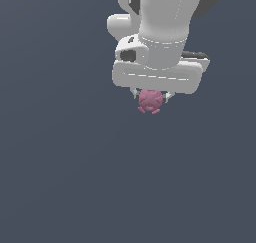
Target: Pick up the object and move it to a goal position.
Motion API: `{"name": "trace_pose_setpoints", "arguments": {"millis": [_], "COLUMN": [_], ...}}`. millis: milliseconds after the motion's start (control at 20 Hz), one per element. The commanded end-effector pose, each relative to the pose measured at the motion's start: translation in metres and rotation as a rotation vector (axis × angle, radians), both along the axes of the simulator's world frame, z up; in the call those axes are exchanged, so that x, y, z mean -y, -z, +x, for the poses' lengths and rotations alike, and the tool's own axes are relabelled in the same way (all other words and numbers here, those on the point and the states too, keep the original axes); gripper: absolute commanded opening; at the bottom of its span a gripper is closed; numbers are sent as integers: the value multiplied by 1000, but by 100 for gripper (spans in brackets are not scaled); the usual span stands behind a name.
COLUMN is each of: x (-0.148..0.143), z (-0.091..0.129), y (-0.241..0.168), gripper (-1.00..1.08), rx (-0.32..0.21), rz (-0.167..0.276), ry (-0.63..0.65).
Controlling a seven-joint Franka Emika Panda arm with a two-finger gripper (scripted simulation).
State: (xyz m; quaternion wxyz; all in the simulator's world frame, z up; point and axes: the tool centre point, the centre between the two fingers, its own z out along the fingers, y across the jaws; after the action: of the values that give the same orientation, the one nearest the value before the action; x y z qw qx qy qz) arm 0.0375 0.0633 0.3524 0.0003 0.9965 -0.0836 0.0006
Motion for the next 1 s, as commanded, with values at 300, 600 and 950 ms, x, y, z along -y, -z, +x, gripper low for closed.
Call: {"name": "trace_pose_setpoints", "arguments": {"millis": [300,600,950], "x": [-17,-26,-31], "z": [0,1,3], "y": [-80,-117,-141], "gripper": [-100,-100,-100], "rx": [-1,-1,-1], "rz": [0,0,1], "ry": [0,0,0]}}
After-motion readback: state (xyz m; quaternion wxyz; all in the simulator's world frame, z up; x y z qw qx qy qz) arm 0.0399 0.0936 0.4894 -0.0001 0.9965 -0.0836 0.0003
